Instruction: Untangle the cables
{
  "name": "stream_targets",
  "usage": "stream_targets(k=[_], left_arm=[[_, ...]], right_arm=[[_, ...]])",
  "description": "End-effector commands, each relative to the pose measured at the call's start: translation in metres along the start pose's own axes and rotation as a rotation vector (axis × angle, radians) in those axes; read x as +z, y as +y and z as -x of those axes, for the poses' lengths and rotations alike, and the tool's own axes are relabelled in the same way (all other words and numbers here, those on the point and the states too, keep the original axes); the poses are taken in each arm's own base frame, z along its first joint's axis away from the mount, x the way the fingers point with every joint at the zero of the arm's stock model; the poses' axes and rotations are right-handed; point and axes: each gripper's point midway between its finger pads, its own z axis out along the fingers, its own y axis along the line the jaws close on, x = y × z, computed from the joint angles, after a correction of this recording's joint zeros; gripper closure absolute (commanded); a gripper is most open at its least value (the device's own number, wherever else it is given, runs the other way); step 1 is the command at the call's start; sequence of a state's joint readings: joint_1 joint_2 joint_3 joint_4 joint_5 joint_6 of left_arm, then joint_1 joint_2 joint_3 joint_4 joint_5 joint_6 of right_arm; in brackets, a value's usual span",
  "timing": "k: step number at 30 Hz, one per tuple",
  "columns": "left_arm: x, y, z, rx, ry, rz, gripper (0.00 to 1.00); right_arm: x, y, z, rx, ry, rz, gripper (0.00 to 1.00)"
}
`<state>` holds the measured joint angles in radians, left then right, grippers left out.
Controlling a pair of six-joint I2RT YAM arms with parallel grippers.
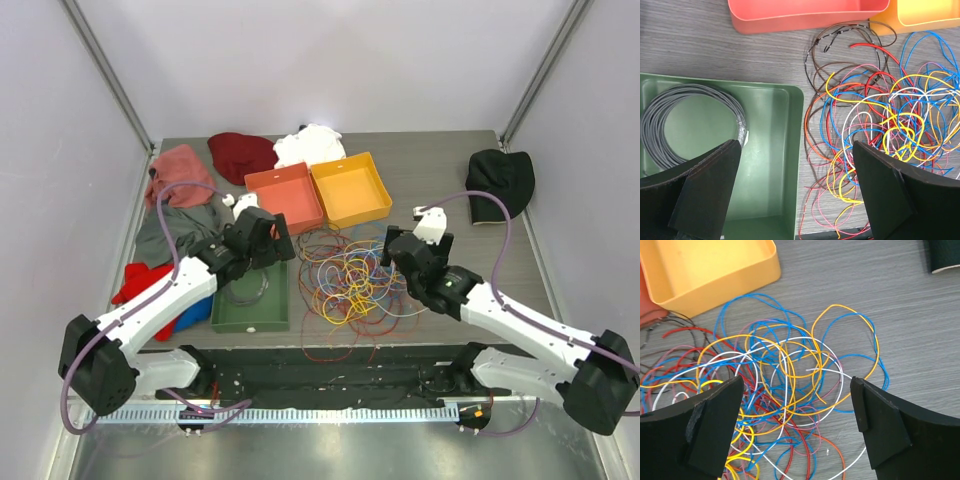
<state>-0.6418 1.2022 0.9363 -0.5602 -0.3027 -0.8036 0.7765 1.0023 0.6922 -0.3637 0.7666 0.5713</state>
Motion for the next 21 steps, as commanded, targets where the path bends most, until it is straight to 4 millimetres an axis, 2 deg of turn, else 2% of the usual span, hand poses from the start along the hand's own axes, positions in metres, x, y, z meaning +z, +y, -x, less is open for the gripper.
stream_targets(k=[1, 3, 4, 6, 7, 9, 15, 21], left_arm=[[0.003, -0.01, 0.0, -0.001, -0.007, -0.05, 0.0], [-0.002, -0.02, 0.001, 0.012, -0.006, -0.113, 0.0], [-0.007, -0.022, 0.002, 0.007, -0.019, -0.145, 0.0], [-0.012, -0.031, 0.007, 0.001, -0.049, -0.207, 0.0], [-0.016, -0.031, 0.009, -0.002, -0.067, -0.223, 0.0], [-0.019, -0.031, 0.013, 0.009, -0.088, -0.232, 0.0], [-0.014, -0.021, 0.007, 0.036, -0.054, -0.163, 0.0], [-0.01, -0.025, 0.003, 0.025, -0.033, -0.177, 0.0]], right_arm=[[0.012, 0.003, -0.001, -0.014, 0.014, -0.032, 0.07], [0.02, 0.009, -0.013, -0.037, 0.056, -0.037, 0.12], [0.023, 0.01, -0.016, -0.039, 0.067, -0.043, 0.28], [0.028, 0.016, -0.019, -0.029, 0.075, -0.042, 0.41], [0.032, 0.017, -0.024, -0.037, 0.086, -0.047, 0.52], [0.036, 0.023, -0.024, -0.029, 0.081, -0.038, 0.59], [0.046, 0.029, -0.035, -0.036, 0.109, -0.05, 0.55], [0.05, 0.027, -0.033, -0.042, 0.104, -0.066, 0.48]])
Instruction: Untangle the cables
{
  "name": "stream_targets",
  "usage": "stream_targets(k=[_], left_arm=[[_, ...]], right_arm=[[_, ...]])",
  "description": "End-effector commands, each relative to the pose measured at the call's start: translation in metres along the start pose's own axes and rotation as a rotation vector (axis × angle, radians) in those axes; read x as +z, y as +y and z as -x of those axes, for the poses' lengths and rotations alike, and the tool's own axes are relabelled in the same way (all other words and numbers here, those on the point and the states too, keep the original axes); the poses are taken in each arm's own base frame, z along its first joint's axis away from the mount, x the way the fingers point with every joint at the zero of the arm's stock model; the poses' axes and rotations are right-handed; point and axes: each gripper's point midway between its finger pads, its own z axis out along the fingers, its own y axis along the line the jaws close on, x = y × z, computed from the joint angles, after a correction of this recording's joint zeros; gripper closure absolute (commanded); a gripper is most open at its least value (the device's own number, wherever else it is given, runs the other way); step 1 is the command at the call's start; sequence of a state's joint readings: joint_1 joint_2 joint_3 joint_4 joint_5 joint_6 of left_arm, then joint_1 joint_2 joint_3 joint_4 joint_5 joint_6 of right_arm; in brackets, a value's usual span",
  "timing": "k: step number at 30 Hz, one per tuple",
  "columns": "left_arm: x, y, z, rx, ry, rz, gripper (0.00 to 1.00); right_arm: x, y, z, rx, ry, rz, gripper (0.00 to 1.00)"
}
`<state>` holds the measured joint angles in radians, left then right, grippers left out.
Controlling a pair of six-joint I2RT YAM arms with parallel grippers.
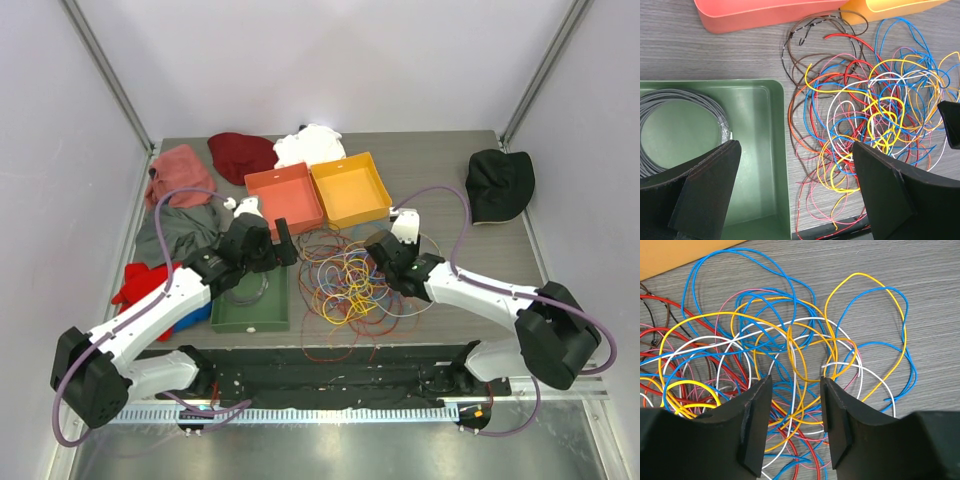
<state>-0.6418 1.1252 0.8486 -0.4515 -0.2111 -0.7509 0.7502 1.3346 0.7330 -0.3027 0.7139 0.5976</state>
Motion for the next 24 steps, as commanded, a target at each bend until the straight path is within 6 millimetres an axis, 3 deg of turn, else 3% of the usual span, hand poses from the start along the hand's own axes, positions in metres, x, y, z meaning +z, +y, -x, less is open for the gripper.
stream_targets(k=[1, 9, 15, 20, 23, 24], left_arm=[[-0.002, -0.015, 0.012, -0.002, -0.025, -0.049, 0.0], [0.002, -0.016, 0.009, 0.0, -0.008, -0.049, 0.0], [0.007, -0.017, 0.001, 0.0, 0.035, -0.045, 0.0], [0.006, -0.015, -0.002, 0.001, 0.043, -0.04, 0.0], [0.006, -0.015, -0.003, 0.0, 0.044, -0.044, 0.0], [0.007, -0.015, -0.003, -0.001, 0.046, -0.043, 0.0]], right_arm=[[-0.001, 0.008, 0.028, 0.073, -0.068, 0.009, 0.48], [-0.003, -0.007, 0.045, 0.032, -0.118, -0.068, 0.41], [0.023, -0.013, 0.03, 0.062, -0.038, -0.102, 0.35], [0.036, -0.011, 0.015, 0.056, 0.007, -0.091, 0.37], [0.041, -0.011, 0.011, 0.057, 0.023, -0.087, 0.48], [0.04, -0.011, 0.011, 0.058, 0.02, -0.087, 0.6]])
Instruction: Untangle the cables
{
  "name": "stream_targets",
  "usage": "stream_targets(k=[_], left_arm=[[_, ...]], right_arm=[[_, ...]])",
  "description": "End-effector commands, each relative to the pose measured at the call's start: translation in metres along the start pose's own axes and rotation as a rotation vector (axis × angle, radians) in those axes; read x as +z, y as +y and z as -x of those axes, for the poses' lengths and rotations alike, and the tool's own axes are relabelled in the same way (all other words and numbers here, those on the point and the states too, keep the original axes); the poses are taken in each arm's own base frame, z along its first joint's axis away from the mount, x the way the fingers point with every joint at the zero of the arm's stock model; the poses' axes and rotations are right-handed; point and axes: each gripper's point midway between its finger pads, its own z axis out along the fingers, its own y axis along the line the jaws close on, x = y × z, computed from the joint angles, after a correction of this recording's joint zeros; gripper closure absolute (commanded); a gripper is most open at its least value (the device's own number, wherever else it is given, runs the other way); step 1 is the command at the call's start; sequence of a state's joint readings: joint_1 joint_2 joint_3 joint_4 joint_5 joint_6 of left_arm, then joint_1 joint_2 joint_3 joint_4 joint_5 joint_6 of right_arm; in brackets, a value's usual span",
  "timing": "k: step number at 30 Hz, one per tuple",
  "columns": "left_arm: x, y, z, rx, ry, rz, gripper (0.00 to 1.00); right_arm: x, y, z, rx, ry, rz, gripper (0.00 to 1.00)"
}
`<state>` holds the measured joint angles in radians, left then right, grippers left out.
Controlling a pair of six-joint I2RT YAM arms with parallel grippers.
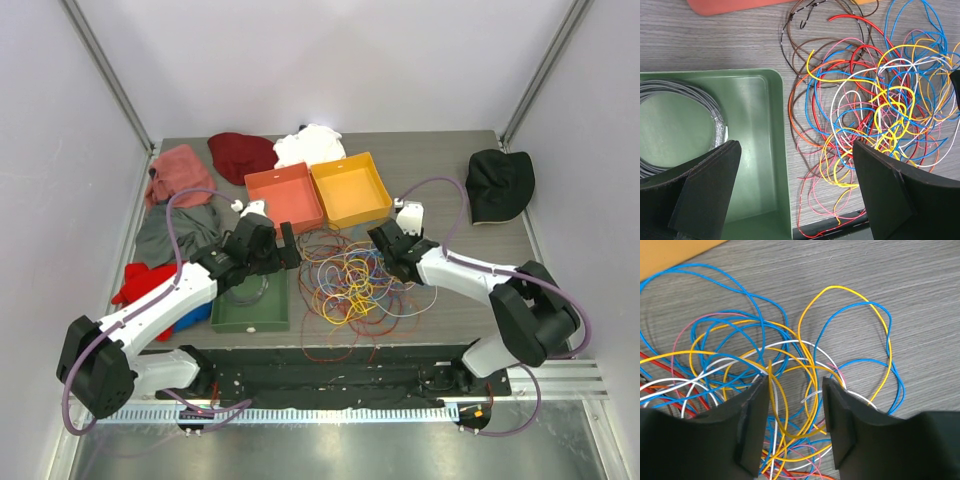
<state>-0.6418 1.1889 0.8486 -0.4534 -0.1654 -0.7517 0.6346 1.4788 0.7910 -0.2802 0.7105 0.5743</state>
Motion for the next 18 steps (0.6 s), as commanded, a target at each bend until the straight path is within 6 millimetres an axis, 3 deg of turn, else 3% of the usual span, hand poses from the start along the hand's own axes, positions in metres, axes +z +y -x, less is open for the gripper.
stream_targets(k=[1, 2, 3, 6, 12, 18], left_arm=[[-0.007, -0.015, 0.014, -0.01, -0.03, -0.05, 0.0], [-0.007, -0.016, 0.015, -0.011, -0.033, -0.051, 0.0], [-0.007, -0.016, 0.015, -0.01, -0.032, -0.05, 0.0], [-0.008, -0.015, 0.016, -0.011, -0.038, -0.043, 0.0], [-0.011, -0.017, 0.023, -0.022, -0.064, -0.045, 0.0], [-0.017, -0.026, 0.036, -0.044, -0.098, -0.073, 0.0]], right_arm=[[0.0, 0.009, 0.012, 0.058, -0.031, 0.035, 0.67], [-0.002, 0.008, 0.014, 0.063, -0.036, 0.038, 0.75], [-0.009, 0.007, 0.023, 0.084, -0.056, 0.054, 0.99], [-0.036, 0.006, 0.053, 0.134, -0.126, 0.112, 0.99], [-0.118, 0.0, 0.135, 0.241, -0.275, 0.286, 0.99], [-0.186, -0.006, 0.193, 0.29, -0.357, 0.439, 0.99]])
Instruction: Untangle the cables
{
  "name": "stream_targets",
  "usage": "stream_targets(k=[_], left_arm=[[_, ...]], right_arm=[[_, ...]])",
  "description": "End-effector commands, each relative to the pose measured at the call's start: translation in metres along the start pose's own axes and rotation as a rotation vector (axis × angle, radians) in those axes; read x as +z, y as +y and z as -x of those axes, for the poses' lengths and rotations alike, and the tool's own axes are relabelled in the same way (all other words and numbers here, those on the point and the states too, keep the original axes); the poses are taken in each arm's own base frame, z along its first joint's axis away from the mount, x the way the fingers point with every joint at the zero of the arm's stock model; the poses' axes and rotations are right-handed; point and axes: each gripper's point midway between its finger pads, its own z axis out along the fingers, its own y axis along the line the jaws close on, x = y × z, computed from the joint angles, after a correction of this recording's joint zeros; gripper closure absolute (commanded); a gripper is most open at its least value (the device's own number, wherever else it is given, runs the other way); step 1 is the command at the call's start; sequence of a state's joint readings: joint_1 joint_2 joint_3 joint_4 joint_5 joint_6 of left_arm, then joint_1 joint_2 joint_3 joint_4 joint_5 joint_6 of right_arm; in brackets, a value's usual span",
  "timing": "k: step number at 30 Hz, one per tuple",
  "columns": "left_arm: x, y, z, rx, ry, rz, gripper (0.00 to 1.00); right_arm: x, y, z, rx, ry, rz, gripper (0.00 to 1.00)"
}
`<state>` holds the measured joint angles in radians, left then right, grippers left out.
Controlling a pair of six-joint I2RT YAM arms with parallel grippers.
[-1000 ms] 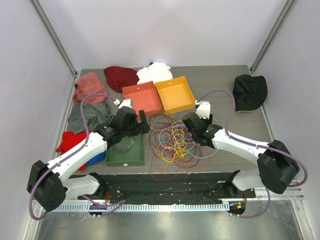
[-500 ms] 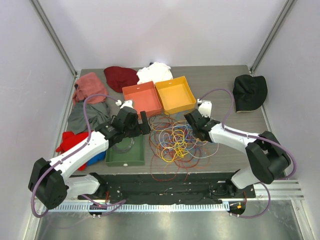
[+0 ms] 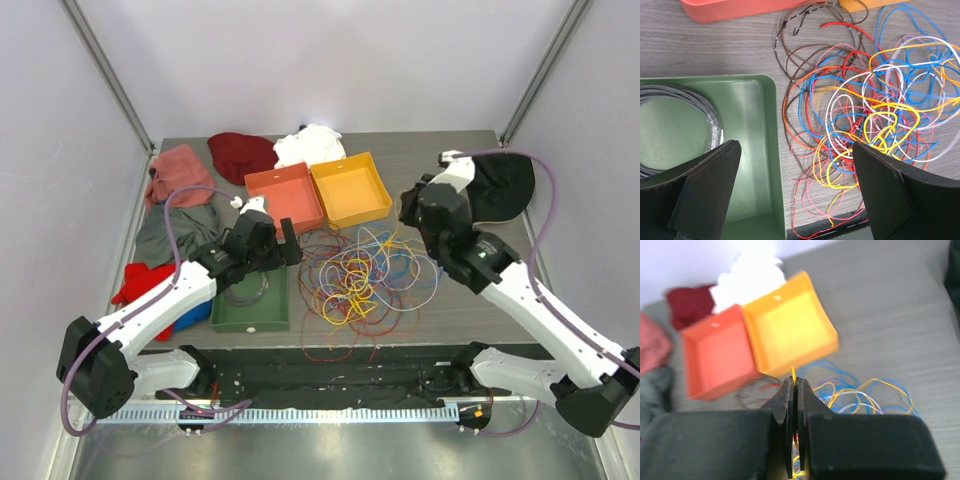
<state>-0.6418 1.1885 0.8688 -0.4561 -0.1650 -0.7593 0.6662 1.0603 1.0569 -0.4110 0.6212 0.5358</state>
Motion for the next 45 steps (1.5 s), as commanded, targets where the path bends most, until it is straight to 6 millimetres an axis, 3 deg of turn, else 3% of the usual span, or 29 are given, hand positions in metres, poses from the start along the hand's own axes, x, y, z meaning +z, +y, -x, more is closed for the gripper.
stream_targets(k=[1, 4, 6, 7, 10, 11, 12, 14, 15, 17, 18, 20, 25, 30, 34, 37, 41, 45], left_arm=[[-0.015, -0.024, 0.031, -0.038, -0.088, -0.073, 0.0], [-0.024, -0.041, 0.043, -0.042, -0.127, -0.152, 0.0], [-0.036, -0.065, 0.053, -0.005, -0.155, -0.262, 0.0], [-0.044, -0.075, 0.059, 0.006, -0.184, -0.299, 0.0], [-0.059, -0.087, 0.074, 0.03, -0.251, -0.337, 0.0], [-0.063, -0.088, 0.077, 0.028, -0.265, -0.341, 0.0], [-0.064, -0.089, 0.08, 0.03, -0.274, -0.343, 0.0], [-0.069, -0.09, 0.083, 0.028, -0.292, -0.349, 0.0], [-0.07, -0.089, 0.084, 0.028, -0.295, -0.35, 0.0], [-0.072, -0.09, 0.083, 0.032, -0.298, -0.357, 0.0], [-0.072, -0.089, 0.082, 0.033, -0.301, -0.353, 0.0], [-0.076, -0.088, 0.081, 0.036, -0.307, -0.358, 0.0], [-0.085, -0.09, 0.084, 0.052, -0.333, -0.384, 0.0], [-0.107, -0.108, 0.093, 0.078, -0.42, -0.482, 0.0], [-0.116, -0.109, 0.098, 0.081, -0.461, -0.501, 0.0], [-0.12, -0.106, 0.098, 0.089, -0.475, -0.499, 0.0], [-0.125, -0.096, 0.093, 0.085, -0.474, -0.484, 0.0], [-0.12, -0.071, 0.076, 0.07, -0.437, -0.414, 0.0]], right_arm=[[-0.035, 0.025, 0.05, 0.019, -0.041, 0.139, 0.99], [-0.059, 0.051, 0.085, 0.051, -0.088, 0.275, 0.99], [-0.076, 0.065, 0.113, 0.069, -0.119, 0.345, 0.99], [-0.076, 0.071, 0.118, 0.06, -0.113, 0.357, 0.99], [-0.096, 0.092, 0.154, 0.067, -0.144, 0.442, 0.99], [-0.101, 0.096, 0.165, 0.067, -0.162, 0.459, 0.99], [-0.119, 0.1, 0.19, 0.088, -0.208, 0.495, 0.99], [-0.126, 0.108, 0.209, 0.09, -0.236, 0.522, 0.99], [-0.142, 0.11, 0.233, 0.107, -0.285, 0.548, 0.99], [-0.148, 0.119, 0.245, 0.115, -0.298, 0.578, 0.99], [-0.162, 0.119, 0.262, 0.136, -0.329, 0.605, 0.99], [-0.169, 0.125, 0.271, 0.152, -0.338, 0.634, 0.99], [-0.17, 0.127, 0.271, 0.184, -0.336, 0.65, 0.99], [-0.157, 0.125, 0.249, 0.197, -0.293, 0.635, 0.99], [-0.141, 0.119, 0.229, 0.197, -0.268, 0.592, 0.99], [-0.123, 0.113, 0.209, 0.182, -0.246, 0.535, 0.99], [-0.083, 0.108, 0.181, 0.138, -0.22, 0.426, 0.99], [-0.04, 0.11, 0.174, 0.097, -0.22, 0.31, 0.99]])
